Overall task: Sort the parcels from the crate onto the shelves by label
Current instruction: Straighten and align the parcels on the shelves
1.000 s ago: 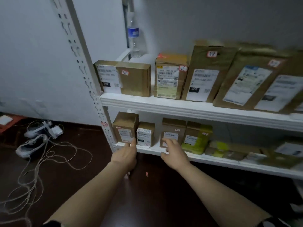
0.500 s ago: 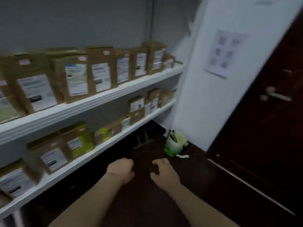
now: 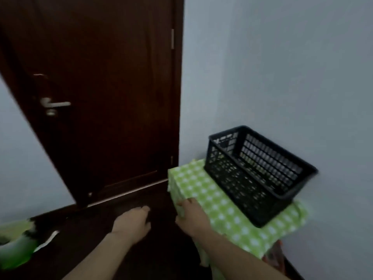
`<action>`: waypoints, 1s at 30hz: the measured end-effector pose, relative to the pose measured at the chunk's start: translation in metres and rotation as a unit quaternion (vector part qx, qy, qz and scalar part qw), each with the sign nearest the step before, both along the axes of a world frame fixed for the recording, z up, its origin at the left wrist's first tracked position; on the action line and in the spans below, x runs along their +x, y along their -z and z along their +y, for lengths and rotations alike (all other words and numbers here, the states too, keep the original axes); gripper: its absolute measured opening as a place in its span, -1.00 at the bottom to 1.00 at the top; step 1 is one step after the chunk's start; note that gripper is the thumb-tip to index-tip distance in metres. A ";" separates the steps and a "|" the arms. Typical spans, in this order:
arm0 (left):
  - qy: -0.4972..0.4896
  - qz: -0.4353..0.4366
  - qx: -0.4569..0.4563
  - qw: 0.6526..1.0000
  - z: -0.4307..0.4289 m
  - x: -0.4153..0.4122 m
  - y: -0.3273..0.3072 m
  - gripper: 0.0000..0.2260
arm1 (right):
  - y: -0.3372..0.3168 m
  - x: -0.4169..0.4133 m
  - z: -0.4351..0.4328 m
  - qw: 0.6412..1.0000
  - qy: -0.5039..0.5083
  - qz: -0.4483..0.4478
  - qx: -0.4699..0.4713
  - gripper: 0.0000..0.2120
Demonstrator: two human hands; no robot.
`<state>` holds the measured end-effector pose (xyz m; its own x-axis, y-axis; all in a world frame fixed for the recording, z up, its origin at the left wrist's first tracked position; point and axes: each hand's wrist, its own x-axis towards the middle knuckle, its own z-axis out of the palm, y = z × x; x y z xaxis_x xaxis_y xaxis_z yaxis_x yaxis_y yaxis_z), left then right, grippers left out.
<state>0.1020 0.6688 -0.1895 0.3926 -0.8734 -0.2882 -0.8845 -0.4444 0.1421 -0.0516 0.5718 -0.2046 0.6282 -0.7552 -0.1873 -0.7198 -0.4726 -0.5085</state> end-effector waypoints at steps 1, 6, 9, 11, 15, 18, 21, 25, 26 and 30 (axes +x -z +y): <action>0.028 -0.002 0.003 1.000 -0.026 -0.016 0.000 -0.55 | 0.001 -0.020 -0.019 1.000 0.024 0.003 0.005 -0.54; 0.146 -0.028 0.017 0.989 -0.143 -0.070 0.013 -0.59 | 0.015 -0.098 -0.092 0.992 0.129 0.004 0.010 -0.53; 0.203 -0.026 0.017 0.979 -0.207 -0.095 0.022 -0.56 | 0.025 -0.132 -0.132 0.982 0.189 0.008 0.008 -0.53; 0.244 -0.021 0.003 0.970 -0.246 -0.111 0.028 -0.55 | 0.028 -0.151 -0.158 0.976 0.219 0.014 -0.004 -0.52; 0.292 -0.005 -0.024 0.956 -0.313 -0.135 0.032 -0.45 | 0.032 -0.173 -0.205 0.964 0.262 0.032 -0.041 -0.50; 0.340 0.012 -0.026 0.940 -0.348 -0.154 0.030 -0.38 | 0.040 -0.190 -0.235 0.955 0.268 0.099 -0.078 -0.45; 0.380 0.031 0.010 0.924 -0.370 -0.172 0.034 -0.32 | 0.051 -0.207 -0.253 0.948 0.248 0.196 -0.047 -0.43; 0.378 0.050 0.059 0.923 -0.386 -0.185 0.055 -0.27 | 0.060 -0.223 -0.267 0.948 0.158 0.278 -0.018 -0.65; 0.379 0.043 0.068 0.922 -0.386 -0.185 0.060 -0.27 | 0.061 -0.225 -0.270 0.949 0.138 0.283 -0.023 -0.69; 0.381 0.000 0.116 0.917 -0.374 -0.186 0.074 -0.25 | 0.066 -0.228 -0.278 0.952 0.068 0.297 -0.042 -0.77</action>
<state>-0.0839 0.2949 -0.2637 -0.3067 -0.8088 -0.5018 -0.9508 0.2847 0.1222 -0.2797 0.2936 -0.2705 0.3254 -0.8503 -0.4136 -0.9261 -0.3748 0.0421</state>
